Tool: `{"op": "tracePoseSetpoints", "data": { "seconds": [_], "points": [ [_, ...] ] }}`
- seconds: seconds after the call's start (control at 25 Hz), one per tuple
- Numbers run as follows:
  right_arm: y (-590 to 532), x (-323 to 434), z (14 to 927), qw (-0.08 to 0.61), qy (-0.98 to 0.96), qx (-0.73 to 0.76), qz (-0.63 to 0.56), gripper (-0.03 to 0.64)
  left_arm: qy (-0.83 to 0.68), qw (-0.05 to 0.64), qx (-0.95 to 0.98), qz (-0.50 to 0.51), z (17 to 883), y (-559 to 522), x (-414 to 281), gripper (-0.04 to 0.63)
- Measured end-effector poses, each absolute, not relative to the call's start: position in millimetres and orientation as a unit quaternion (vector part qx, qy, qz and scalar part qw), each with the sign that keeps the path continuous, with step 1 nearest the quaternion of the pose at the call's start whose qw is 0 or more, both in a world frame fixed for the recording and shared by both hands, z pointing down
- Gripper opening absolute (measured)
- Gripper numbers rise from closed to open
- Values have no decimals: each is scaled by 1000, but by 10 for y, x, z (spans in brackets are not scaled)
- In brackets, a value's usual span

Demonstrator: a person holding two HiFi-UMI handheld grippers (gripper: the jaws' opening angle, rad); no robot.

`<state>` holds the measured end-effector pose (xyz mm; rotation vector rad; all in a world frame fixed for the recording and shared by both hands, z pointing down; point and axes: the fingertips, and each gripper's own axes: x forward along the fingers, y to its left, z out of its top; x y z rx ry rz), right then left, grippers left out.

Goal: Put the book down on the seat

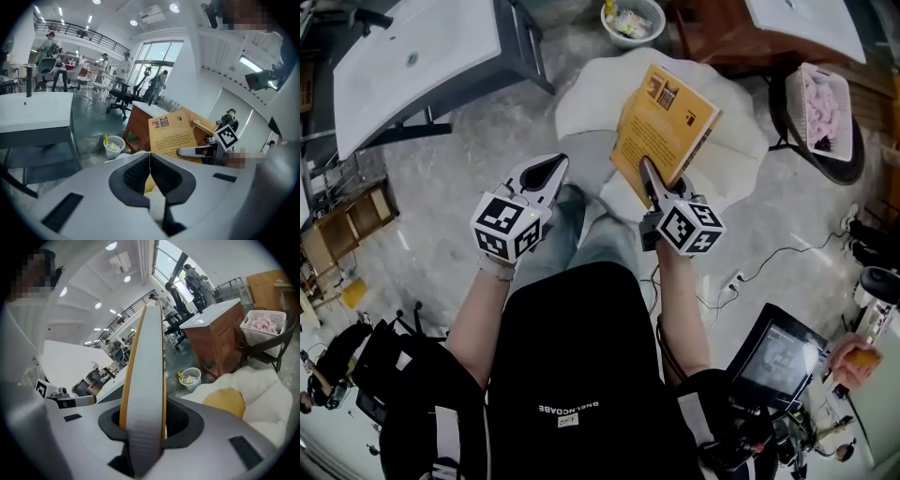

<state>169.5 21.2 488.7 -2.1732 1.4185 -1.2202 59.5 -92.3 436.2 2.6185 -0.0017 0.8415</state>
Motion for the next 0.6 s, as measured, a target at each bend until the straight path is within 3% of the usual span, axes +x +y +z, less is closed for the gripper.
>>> {"op": "tracePoseSetpoints", "data": {
  "seconds": [0.6],
  "points": [
    [348, 1706, 5728, 106, 481, -735, -466, 161, 2, 215, 921, 325, 5069, -810, 719, 15]
  ]
}}
